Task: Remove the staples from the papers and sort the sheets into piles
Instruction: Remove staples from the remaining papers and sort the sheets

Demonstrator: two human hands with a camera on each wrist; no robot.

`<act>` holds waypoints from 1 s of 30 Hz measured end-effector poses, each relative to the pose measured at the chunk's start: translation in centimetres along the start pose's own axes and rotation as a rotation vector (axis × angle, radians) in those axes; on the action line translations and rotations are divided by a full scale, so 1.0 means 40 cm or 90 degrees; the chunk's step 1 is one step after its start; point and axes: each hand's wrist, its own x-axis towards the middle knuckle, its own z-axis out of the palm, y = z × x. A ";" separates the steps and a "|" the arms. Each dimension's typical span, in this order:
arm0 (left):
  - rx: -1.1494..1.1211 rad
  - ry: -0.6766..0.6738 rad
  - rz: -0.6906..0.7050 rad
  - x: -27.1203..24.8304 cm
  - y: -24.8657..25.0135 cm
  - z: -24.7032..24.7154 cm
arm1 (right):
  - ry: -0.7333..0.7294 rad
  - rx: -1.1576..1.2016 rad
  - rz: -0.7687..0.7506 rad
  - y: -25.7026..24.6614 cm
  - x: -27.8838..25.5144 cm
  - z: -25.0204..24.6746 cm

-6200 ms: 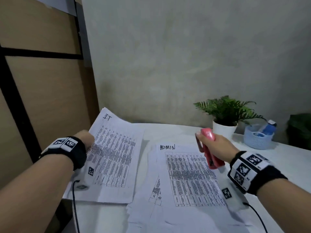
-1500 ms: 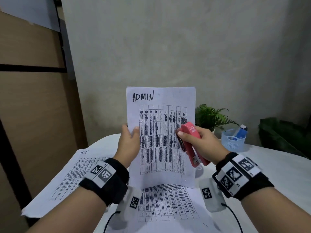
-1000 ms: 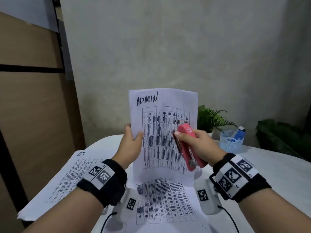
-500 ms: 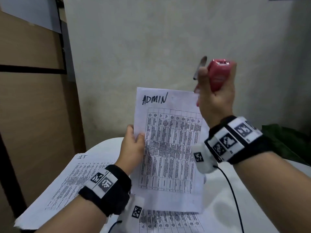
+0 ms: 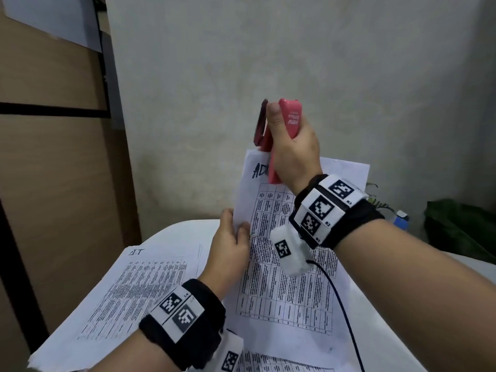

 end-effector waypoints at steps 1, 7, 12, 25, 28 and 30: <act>0.006 -0.003 0.003 -0.002 0.002 0.000 | 0.002 0.026 0.004 -0.005 -0.002 0.005; 0.037 -0.011 0.019 -0.015 0.009 0.001 | 0.010 0.104 0.012 -0.025 -0.009 0.025; 0.054 -0.127 -0.020 -0.043 -0.002 -0.001 | 0.005 0.091 0.018 -0.014 -0.016 0.021; 0.105 -0.034 -0.207 0.059 0.050 -0.206 | 0.080 -0.043 0.096 0.072 -0.019 -0.130; 0.162 0.029 -0.240 0.098 0.051 -0.287 | -0.042 -0.082 0.181 0.116 -0.063 -0.164; 0.190 0.026 -0.289 0.125 0.029 -0.346 | -0.129 -0.101 0.212 0.144 -0.102 -0.175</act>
